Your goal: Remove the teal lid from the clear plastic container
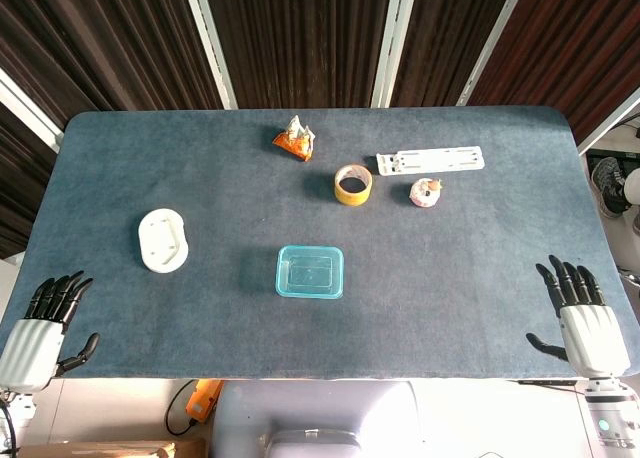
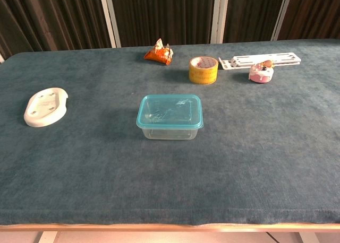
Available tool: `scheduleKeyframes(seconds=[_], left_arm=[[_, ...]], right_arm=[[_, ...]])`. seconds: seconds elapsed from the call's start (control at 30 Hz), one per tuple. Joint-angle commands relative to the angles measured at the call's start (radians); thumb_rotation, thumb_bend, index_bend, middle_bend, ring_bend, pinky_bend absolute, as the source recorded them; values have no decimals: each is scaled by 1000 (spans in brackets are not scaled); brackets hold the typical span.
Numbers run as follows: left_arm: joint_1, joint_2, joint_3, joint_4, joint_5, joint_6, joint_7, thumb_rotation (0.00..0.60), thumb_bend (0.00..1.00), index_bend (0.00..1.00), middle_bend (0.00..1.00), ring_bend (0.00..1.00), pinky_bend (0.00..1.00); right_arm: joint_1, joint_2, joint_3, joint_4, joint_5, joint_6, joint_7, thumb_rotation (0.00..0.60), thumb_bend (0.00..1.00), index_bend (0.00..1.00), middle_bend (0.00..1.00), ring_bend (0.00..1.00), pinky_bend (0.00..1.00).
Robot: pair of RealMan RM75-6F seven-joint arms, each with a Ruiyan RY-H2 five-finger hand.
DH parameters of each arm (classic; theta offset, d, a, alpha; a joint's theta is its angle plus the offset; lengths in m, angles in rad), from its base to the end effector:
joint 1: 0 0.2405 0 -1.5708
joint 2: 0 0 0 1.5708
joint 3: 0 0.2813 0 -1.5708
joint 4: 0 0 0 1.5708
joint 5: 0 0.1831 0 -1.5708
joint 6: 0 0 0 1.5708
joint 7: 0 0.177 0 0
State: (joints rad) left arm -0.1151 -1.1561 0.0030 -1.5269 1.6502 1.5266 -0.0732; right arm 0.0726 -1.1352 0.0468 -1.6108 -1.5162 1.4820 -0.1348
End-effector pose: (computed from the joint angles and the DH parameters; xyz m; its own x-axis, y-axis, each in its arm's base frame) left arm -0.3073 0.2124 0.1760 0.3823 0.0089 0.9240 0.9093 -0.1814 -0.3745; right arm -0.3226 -0.2091 0.1871 0.5034 -0.0121 0.8640 -0.8640 -0.0162 0.5032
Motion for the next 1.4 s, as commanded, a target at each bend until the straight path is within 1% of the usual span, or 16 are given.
scheduleKeyframes(seconds=[0.03,0.17,0.27,0.33,0.47,0.57,0.6,0.7,0.9,1.1,1.4], left_arm=[[-11,-11,9,11,24,-5,-16,600,347,0,0,0,0],[-58,-47,38,40,92,-54,-78,600,340,0,0,0,0],[-121,-97,52,83,169,-79,-200,600,330,0,0,0,0],[-170,-135,41,107,202,-93,-254,600,323,0,0,0,0],[-264,-203,11,125,219,-159,-300,600,312,0,0,0,0],[-335,-242,-8,111,199,-253,-302,600,308,0,0,0,0],[-363,-257,-16,103,178,-299,-305,600,307,0,0,0,0],[-420,-302,-46,99,121,-397,-272,600,304,0,0,0,0],[-494,-418,-103,139,17,-503,-167,600,302,0,0,0,0],[-549,-523,-147,205,-62,-555,-42,600,301,0,0,0,0],[-626,-609,-181,297,-152,-636,10,600,302,0,0,0,0]], right_arm=[[0,1,-1,0,0,-2,1,600,159,0,0,0,0],[0,4,-4,-3,-3,-4,3,600,158,0,0,0,0],[1,4,-7,-5,-8,-6,4,600,159,0,0,0,0],[2,4,-9,-6,-9,-12,2,600,159,0,0,0,0],[7,3,-8,-9,-4,-20,-1,600,159,0,0,0,0],[9,4,-9,-11,-3,-28,-2,600,159,0,0,0,0],[11,5,-10,-13,-2,-33,0,600,158,0,0,0,0],[13,6,-11,-13,0,-40,0,600,158,0,0,0,0],[18,19,-17,-19,1,-57,18,600,159,0,0,0,0],[18,28,-20,-22,0,-60,31,600,159,0,0,0,0],[21,42,-23,-24,-7,-65,65,600,158,0,0,0,0]])
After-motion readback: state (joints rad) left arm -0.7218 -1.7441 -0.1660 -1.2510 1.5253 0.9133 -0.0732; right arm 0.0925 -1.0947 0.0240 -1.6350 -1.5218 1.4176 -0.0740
